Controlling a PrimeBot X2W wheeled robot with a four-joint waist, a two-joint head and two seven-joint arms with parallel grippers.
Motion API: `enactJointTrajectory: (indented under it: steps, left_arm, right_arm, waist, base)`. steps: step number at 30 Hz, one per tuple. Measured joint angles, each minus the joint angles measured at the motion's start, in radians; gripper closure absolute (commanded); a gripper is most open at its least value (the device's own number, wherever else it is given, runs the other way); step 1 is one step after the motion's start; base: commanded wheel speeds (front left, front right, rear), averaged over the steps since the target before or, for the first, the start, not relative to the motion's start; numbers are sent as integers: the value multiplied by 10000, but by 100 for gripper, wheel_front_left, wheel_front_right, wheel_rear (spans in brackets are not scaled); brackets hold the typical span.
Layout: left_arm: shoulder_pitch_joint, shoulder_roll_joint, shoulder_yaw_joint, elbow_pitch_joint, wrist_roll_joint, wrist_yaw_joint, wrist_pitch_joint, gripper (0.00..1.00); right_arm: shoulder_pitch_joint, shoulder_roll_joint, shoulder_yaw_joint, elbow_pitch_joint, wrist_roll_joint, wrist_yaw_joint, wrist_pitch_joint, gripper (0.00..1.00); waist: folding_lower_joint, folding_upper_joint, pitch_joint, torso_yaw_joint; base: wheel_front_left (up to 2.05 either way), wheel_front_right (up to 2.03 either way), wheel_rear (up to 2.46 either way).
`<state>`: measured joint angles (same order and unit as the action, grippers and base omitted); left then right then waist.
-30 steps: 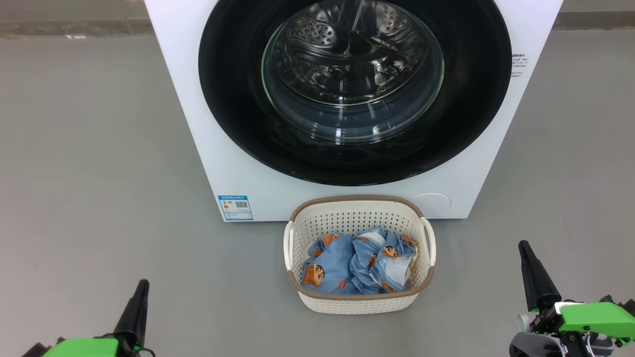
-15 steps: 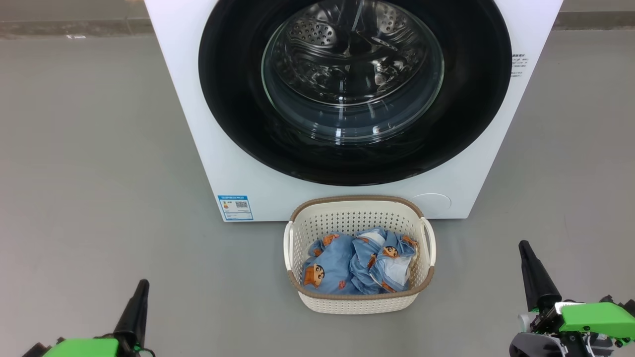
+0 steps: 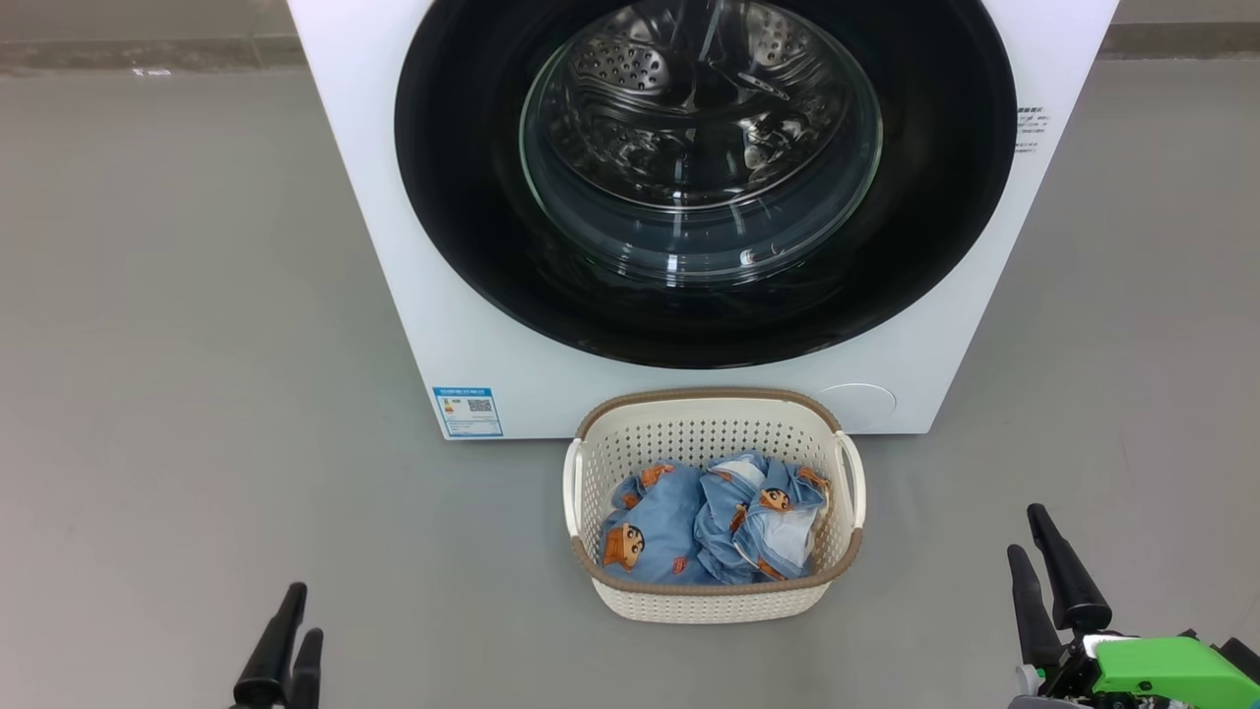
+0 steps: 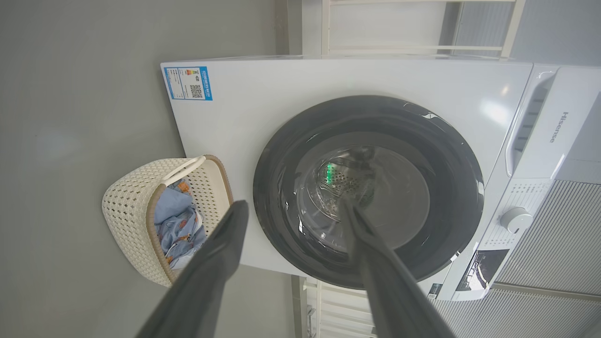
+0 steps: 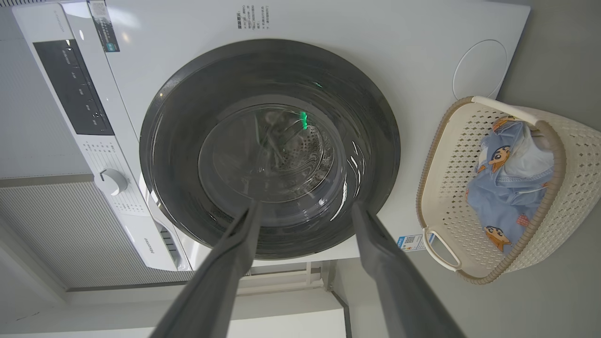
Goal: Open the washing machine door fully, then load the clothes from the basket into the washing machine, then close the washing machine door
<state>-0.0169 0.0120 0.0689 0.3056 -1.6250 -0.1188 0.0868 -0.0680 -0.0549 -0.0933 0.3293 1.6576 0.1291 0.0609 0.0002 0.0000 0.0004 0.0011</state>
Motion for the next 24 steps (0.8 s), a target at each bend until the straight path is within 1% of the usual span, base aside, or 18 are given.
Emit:
enactJointTrajectory:
  steps: [15,24]
  left_arm:
    - [-28,17,-123,-439,19,0,-431,0]
    - [-35,65,-238,-752,316,0,-708,0]
  right_arm:
    - [-42,2,249,-230,-27,0,-399,0]
    - [-157,2,453,-403,-489,0,-633,0]
  waist:
    - [-1,0,30,28]
    - [-1,0,48,42]
  base:
    - [0,0,0]
    - [0,0,0]
